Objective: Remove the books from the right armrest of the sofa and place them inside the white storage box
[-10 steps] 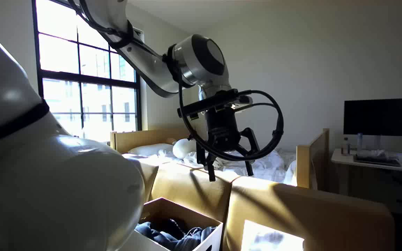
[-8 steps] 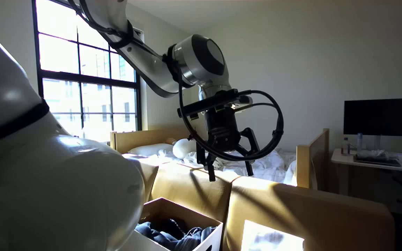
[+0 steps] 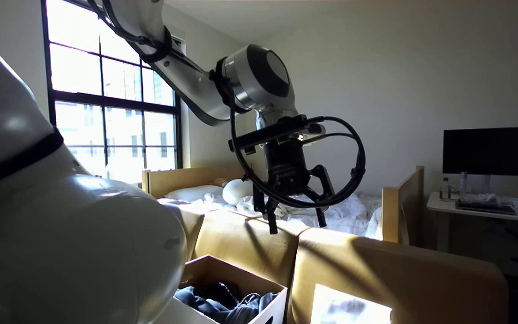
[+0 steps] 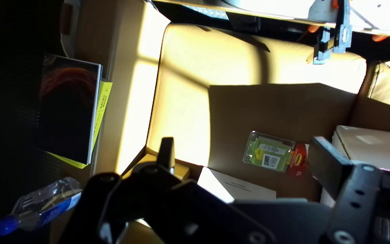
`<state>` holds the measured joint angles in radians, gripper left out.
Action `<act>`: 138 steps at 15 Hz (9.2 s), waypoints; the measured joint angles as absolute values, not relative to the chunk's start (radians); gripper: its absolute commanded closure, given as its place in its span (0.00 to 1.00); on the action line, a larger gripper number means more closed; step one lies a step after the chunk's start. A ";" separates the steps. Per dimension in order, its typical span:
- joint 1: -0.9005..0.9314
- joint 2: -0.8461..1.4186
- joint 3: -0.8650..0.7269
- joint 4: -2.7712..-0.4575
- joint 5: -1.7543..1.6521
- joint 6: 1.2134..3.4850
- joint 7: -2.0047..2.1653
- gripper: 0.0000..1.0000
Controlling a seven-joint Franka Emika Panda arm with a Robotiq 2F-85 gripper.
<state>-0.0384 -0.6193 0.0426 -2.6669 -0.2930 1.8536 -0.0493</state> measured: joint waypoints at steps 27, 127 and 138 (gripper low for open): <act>-0.363 0.019 -0.462 -2.041 -0.009 2.007 0.009 0.00; -0.966 1.494 -0.061 -0.476 -0.064 1.055 -1.010 0.00; -0.993 1.493 -0.053 -0.460 -0.052 1.020 -1.011 0.80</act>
